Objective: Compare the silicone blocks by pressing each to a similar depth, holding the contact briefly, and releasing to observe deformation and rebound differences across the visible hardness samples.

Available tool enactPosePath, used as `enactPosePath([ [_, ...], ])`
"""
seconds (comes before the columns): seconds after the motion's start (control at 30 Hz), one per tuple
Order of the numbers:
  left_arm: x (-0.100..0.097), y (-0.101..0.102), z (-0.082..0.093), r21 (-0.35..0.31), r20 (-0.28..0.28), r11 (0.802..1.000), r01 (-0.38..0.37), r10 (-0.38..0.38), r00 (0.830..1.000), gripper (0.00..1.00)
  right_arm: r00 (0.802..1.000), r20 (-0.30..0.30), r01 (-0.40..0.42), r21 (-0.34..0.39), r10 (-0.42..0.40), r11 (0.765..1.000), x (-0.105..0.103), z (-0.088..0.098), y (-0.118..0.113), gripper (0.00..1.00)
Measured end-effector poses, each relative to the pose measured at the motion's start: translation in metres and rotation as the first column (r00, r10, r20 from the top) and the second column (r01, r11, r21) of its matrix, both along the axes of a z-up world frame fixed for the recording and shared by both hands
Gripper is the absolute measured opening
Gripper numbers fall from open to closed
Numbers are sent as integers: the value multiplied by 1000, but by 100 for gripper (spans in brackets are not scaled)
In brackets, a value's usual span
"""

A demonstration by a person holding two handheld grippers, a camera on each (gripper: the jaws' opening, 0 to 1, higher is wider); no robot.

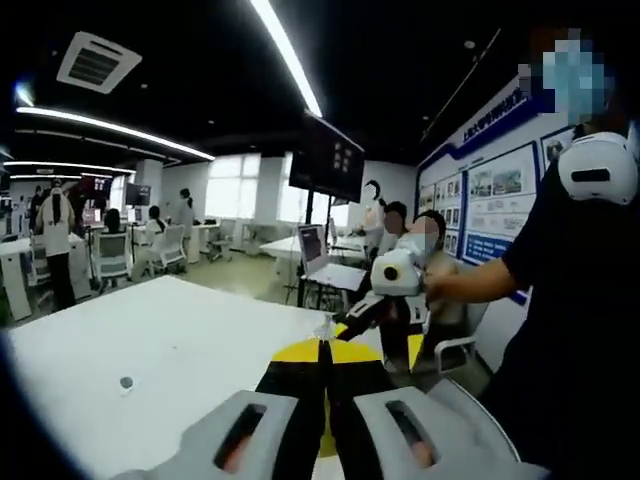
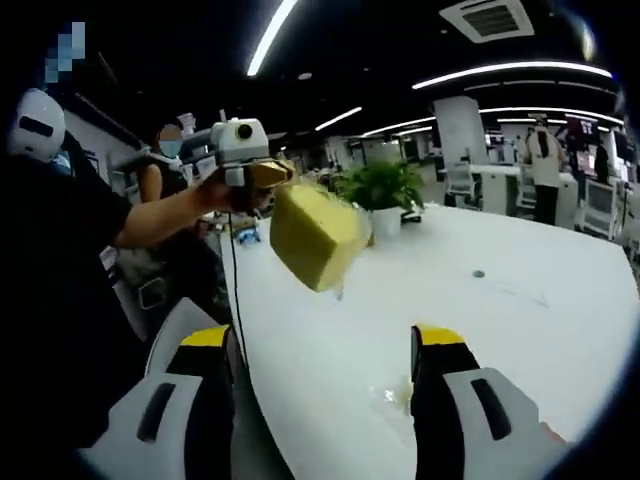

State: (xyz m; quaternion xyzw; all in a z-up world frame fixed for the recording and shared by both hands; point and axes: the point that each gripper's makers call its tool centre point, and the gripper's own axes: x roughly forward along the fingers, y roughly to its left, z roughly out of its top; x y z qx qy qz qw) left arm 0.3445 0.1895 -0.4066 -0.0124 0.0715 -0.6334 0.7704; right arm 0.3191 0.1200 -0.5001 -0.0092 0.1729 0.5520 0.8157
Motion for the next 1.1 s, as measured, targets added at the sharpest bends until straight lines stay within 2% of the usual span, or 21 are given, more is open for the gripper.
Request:
enactPosePath([
  [0.07,-1,-1,3,-6,-2,1000,17,-17,1000,0,1000,8,-22,19,21,1000,5,8,8,68],
  [0.23,-8,-7,7,-15,8,998,63,-63,998,0,995,-22,-93,109,96,990,11,26,33,66],
  [0.3,-11,-8,8,-14,12,997,82,-82,997,0,991,-64,-111,141,120,984,12,27,42,67],
  [0.37,-12,-8,6,-6,5,996,87,-87,996,0,989,-73,-116,155,129,981,15,28,47,68],
  [0.53,-10,-7,8,-16,11,996,87,-87,996,0,981,-93,-145,206,167,968,21,30,64,61],
  [0.63,-10,-7,10,-29,9,995,95,-94,995,0,963,-163,-170,251,215,953,18,29,73,55],
  [0.7,-9,-7,12,-30,16,995,95,-94,995,0,963,-155,-177,259,222,949,27,28,72,50],
  [0.8,-7,-7,14,-42,15,995,96,-95,995,0,962,-143,-189,273,234,943,28,31,75,46],
  [0.87,-6,-7,15,-50,20,994,94,-93,995,0,958,-156,-190,289,242,938,27,30,77,43],
  [1.03,-5,-5,20,-98,14,992,84,-83,996,0,955,-173,-160,379,240,911,28,33,80,39],
  [1.1,-3,-3,22,-119,11,990,72,-71,997,0,961,-153,-152,404,230,902,29,36,80,38],
])
